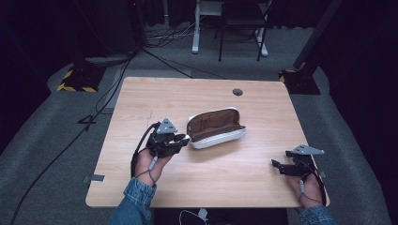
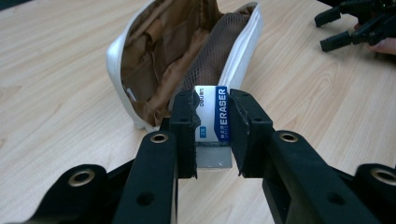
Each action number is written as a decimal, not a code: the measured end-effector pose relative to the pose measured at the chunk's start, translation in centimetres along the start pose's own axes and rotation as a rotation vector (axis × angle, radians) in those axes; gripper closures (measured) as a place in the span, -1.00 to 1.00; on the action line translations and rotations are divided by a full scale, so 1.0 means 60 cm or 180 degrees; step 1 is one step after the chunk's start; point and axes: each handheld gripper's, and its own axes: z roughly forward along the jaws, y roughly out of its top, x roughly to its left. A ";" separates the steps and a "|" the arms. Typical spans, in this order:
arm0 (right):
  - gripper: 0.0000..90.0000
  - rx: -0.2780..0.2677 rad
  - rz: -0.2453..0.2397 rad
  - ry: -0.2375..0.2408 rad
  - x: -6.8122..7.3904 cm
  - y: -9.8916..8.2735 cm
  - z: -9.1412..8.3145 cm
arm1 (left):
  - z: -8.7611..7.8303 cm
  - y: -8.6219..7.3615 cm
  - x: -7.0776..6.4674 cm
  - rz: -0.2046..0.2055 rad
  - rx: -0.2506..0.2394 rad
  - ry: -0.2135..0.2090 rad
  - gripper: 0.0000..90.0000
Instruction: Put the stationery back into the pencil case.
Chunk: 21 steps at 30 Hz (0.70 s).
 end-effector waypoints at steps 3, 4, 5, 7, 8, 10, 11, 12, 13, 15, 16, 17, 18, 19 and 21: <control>-0.53 0.0000 0.0000 0.0000 0.000 0.000 0.000 | 0.005 0.009 0.001 0.0010 -0.0006 0.0025 0.61; -0.53 0.0000 0.0000 0.0000 0.000 0.000 0.000 | 0.005 0.009 0.001 0.0010 -0.0006 0.0025 0.60; -0.53 0.0000 -0.0001 -0.0001 0.000 0.000 0.000 | 0.010 0.016 0.001 0.0006 -0.0013 0.0025 0.60; -0.53 0.0000 0.0001 0.0000 0.000 0.000 0.000 | 0.012 0.020 0.002 0.0022 -0.0016 0.0027 0.61; -0.53 0.0000 0.0000 0.0000 0.000 0.000 0.000 | 0.016 0.024 0.002 0.0008 -0.0026 0.0006 0.61; -0.53 0.0000 0.0000 0.0000 0.000 0.000 0.000 | 0.021 0.029 0.004 0.0007 -0.0027 -0.0005 0.60; -0.53 0.0000 -0.0001 -0.0001 0.000 0.000 0.000 | 0.026 0.032 0.005 -0.0014 -0.0035 -0.0041 0.60; -0.53 0.0002 -0.0005 0.0000 0.000 0.000 0.000 | 0.031 0.036 0.005 -0.0035 -0.0031 -0.0052 0.61; -0.53 0.0000 0.0000 0.0000 0.000 0.000 0.000 | 0.034 0.039 0.006 -0.0019 -0.0019 -0.0046 0.60; -0.53 0.0000 -0.0001 -0.0001 0.000 0.000 0.000 | 0.041 0.048 0.007 0.0005 -0.0007 -0.0032 0.61; -0.53 0.0002 -0.0005 0.0000 0.000 0.000 0.000 | 0.047 0.055 0.008 0.0000 -0.0013 -0.0060 0.61; -0.53 0.0000 -0.0001 -0.0001 0.000 0.000 0.000 | 0.047 0.055 0.008 0.0000 -0.0013 -0.0060 0.60; -0.53 0.0000 -0.0001 -0.0001 0.000 0.000 0.000 | 0.051 0.061 0.010 0.0040 -0.0005 -0.0040 0.60; -0.53 0.0001 -0.0002 -0.0001 0.000 0.000 0.000 | 0.055 0.066 0.009 0.0055 -0.0006 -0.0060 0.61; -0.53 0.0000 0.0000 0.0000 0.000 0.000 0.000 | 0.064 0.073 0.008 0.0076 -0.0016 -0.0058 0.61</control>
